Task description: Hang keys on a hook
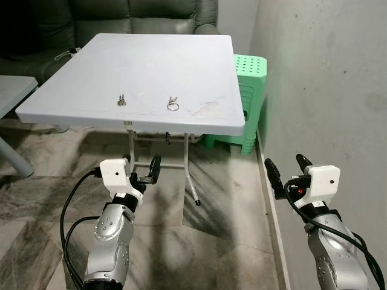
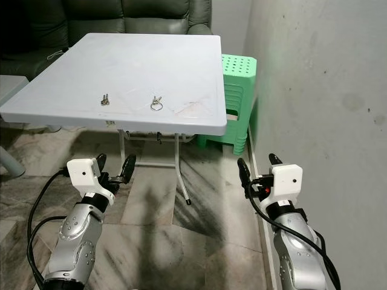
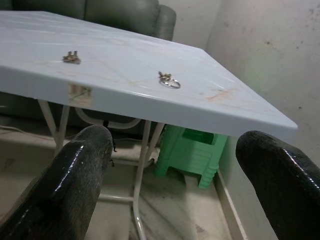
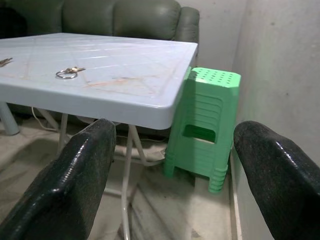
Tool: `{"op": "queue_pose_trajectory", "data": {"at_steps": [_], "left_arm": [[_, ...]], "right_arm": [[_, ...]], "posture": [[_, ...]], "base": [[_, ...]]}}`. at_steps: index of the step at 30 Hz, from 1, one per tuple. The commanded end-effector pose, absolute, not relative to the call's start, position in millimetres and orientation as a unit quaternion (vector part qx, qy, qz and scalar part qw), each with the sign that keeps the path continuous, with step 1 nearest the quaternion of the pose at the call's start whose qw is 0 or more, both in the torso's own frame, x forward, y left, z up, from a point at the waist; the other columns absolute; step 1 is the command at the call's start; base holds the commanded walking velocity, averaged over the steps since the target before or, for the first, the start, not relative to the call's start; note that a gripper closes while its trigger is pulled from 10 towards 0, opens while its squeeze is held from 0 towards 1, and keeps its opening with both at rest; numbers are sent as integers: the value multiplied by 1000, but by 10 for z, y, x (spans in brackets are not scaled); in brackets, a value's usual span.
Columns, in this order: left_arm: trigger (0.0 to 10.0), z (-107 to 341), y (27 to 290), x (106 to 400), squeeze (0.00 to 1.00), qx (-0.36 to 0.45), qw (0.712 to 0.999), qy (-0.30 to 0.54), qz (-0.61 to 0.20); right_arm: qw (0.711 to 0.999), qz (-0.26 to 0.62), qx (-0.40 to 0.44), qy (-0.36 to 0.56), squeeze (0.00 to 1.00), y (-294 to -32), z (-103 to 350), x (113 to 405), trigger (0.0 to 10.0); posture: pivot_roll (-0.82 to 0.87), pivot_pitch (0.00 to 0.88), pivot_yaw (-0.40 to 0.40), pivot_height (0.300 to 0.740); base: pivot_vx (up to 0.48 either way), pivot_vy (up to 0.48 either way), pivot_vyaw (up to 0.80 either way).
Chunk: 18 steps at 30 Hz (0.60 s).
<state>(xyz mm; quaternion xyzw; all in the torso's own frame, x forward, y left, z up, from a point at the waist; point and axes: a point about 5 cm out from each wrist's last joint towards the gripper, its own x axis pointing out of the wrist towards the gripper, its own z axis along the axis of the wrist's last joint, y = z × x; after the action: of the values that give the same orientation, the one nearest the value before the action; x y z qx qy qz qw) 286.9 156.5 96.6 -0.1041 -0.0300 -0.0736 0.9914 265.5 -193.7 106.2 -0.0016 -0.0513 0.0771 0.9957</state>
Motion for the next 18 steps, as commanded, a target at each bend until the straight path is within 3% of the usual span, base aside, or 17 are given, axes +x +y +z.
{"op": "queue_pose_trajectory", "data": {"at_steps": [1,18], "left_arm": [[10000,1017,1589,2884,0,-104,991,-38,-74],[10000,1010,1563,2880,0,-110,991,-40,-72]], "right_arm": [[995,81,-5,-53,0,-1925,1087,2653,10000],[995,87,-7,-52,0,-1910,1090,2658,10000]], "posture": [[-45,65,-34,740],[-45,52,-42,740]], "base": [[0,341,0],[0,326,0]]}}
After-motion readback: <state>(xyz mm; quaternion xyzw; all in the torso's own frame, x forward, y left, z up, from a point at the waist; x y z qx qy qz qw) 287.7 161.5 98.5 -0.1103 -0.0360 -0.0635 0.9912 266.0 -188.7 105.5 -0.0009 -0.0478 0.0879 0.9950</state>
